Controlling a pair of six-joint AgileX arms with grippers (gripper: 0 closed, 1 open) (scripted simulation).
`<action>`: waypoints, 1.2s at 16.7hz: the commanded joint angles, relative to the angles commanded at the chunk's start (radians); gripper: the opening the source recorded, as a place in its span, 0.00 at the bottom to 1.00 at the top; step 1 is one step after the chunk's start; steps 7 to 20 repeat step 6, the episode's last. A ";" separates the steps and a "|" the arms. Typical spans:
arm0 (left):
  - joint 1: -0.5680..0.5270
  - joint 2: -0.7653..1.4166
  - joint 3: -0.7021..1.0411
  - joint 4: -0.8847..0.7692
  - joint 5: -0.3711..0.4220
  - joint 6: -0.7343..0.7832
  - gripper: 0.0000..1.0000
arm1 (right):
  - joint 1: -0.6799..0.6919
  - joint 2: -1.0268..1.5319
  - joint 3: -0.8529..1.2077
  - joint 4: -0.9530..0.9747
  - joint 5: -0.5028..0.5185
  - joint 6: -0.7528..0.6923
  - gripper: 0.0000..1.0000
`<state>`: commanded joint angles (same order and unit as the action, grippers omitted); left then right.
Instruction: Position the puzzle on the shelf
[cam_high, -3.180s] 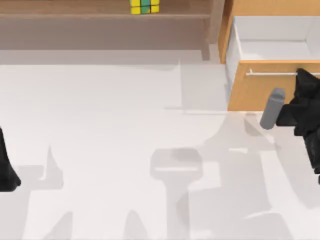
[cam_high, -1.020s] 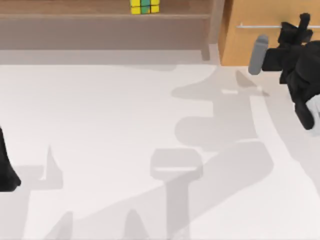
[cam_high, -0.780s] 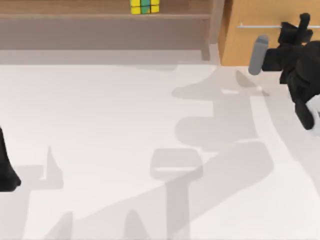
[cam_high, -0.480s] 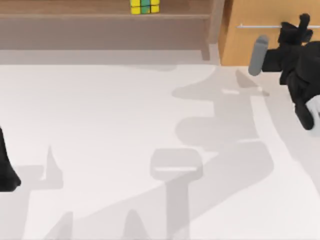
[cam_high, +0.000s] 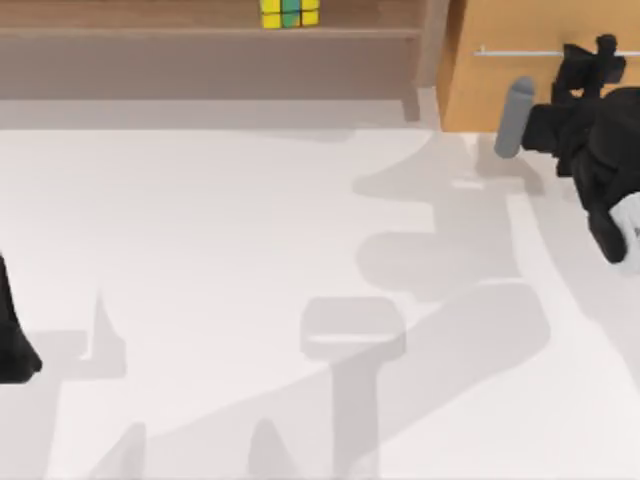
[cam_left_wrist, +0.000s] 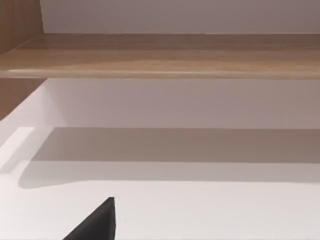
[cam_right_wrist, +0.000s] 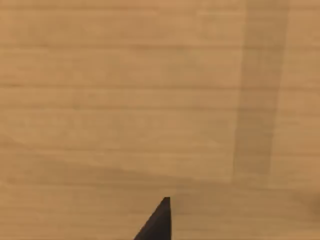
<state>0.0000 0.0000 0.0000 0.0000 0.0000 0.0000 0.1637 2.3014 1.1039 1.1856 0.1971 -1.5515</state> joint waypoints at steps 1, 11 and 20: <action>0.000 0.000 0.000 0.000 0.000 0.000 1.00 | 0.000 0.000 0.000 0.000 0.000 0.000 1.00; 0.000 0.000 0.000 0.000 0.000 0.000 1.00 | 0.000 0.000 0.000 0.000 0.000 0.000 1.00; 0.000 0.000 0.000 0.000 0.000 0.000 1.00 | 0.000 0.000 0.000 0.000 0.000 0.000 1.00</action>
